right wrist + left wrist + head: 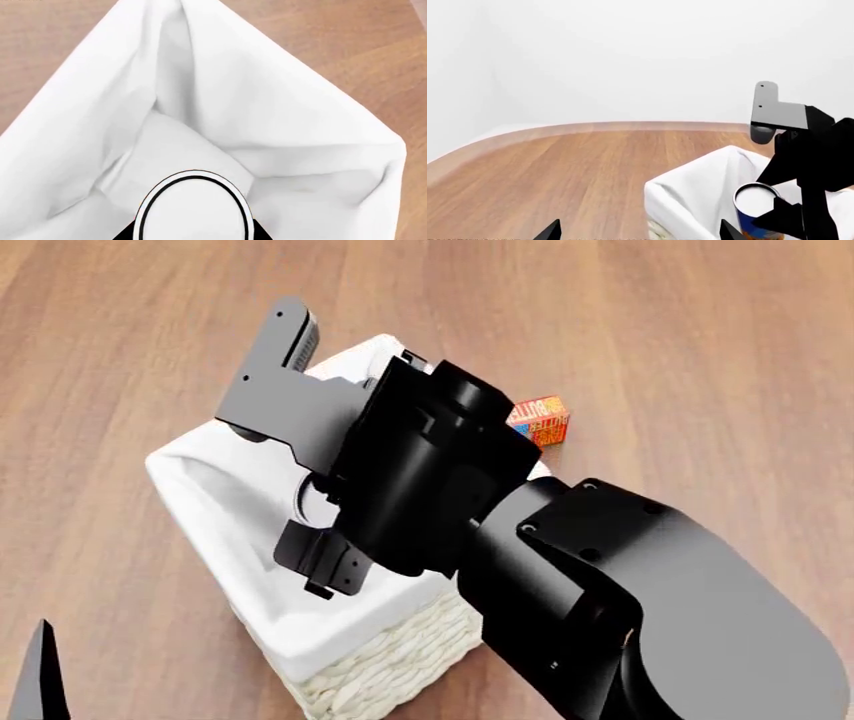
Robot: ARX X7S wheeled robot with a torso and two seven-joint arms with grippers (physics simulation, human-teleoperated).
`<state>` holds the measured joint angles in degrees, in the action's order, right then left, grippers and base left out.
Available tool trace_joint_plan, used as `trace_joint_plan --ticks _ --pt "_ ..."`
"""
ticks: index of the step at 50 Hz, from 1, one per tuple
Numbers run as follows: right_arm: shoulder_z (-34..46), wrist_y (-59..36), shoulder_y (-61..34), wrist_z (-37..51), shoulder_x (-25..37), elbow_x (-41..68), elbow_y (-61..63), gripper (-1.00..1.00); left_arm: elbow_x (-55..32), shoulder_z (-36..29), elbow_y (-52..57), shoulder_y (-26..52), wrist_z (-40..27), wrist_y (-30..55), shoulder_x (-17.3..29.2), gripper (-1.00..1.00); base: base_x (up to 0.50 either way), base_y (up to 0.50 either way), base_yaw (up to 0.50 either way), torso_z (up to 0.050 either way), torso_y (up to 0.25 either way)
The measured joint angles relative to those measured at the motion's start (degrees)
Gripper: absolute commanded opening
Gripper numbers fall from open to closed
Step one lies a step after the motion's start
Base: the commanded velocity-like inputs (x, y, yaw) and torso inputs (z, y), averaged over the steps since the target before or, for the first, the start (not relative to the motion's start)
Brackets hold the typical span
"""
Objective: Pick up the alphabet soup and put it in the basket.
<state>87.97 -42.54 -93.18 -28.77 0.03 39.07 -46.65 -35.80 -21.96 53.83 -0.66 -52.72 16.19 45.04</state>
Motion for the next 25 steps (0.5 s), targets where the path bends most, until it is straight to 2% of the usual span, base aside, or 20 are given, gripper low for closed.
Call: trace_joint_plan --ticks 25 --pt "0.0 0.9 0.9 2.0 0.0 2.9 -0.9 -1.00 0.1 -0.4 -0.6 0.0 0.1 -0.4 0.0 1.00 0.00 0.00 0.00 0.000 0.001"
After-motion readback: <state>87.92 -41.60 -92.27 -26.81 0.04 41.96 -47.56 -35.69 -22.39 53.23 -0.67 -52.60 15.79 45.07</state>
